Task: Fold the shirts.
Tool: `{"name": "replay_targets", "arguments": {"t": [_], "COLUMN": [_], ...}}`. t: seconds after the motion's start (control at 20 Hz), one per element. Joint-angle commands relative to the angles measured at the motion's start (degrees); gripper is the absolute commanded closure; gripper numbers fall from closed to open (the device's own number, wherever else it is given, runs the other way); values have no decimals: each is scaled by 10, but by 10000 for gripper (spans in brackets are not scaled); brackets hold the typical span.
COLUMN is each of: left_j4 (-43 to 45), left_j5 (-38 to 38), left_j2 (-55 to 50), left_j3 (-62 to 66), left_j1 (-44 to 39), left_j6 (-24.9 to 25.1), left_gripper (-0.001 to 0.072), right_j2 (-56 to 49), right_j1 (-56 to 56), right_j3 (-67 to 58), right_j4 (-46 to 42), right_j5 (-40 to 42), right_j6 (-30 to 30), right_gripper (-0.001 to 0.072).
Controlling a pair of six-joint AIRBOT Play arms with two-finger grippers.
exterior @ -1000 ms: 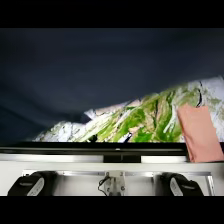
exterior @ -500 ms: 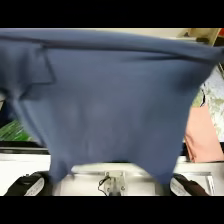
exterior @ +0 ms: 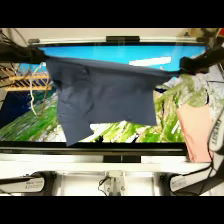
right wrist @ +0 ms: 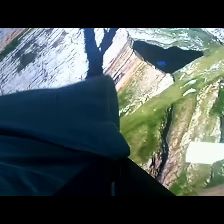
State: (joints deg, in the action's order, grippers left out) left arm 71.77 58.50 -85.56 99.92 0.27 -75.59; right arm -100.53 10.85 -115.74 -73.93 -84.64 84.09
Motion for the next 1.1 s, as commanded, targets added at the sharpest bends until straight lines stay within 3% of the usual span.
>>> {"name": "replay_targets", "arguments": {"t": [0.0,0.2,0.25,0.3,0.35,0.4,0.45,0.55,0.65,0.75,0.85,0.9,1.05], "left_j4": [-90,-166,-168,-167,-167,-167,-162,-121,-43,-26,-46,-60,-111], "left_j5": [-103,-84,-65,-44,-21,5,41,153,279,371,348,315,234], "left_j2": [-115,-190,-204,-212,-214,-210,-206,-201,-200,-194,-173,-161,-143], "left_j3": [0,0,0,0,0,2,9,40,45,2,-88,-136,-226], "left_j1": [0,-2,-4,-5,-1,9,24,67,112,147,167,170,167], "left_j6": [-1,-4,-25,-41,-42,-42,-42,-51,-83,-64,-50,-47,-8], "left_gripper": [678,679,678,644,475,229,100,101,101,101,102,102,102], "right_j2": [-89,-146,-155,-162,-162,-156,-147,-120,-98,-72,-41,-26,-1], "right_j1": [0,-10,-20,-31,-41,-46,-46,-39,-33,-32,-31,-31,-32], "right_j3": [-1,-1,-1,-1,-1,-1,-1,-1,0,33,94,127,203], "right_j4": [16,97,98,95,93,91,90,57,-40,-103,-98,-80,-27], "right_j5": [75,87,86,86,86,83,69,0,-106,-200,-189,-170,-128], "right_j6": [64,79,90,95,95,95,89,65,61,26,23,34,36], "right_gripper": [642,642,642,641,591,342,81,63,65,65,92,161,160]}}
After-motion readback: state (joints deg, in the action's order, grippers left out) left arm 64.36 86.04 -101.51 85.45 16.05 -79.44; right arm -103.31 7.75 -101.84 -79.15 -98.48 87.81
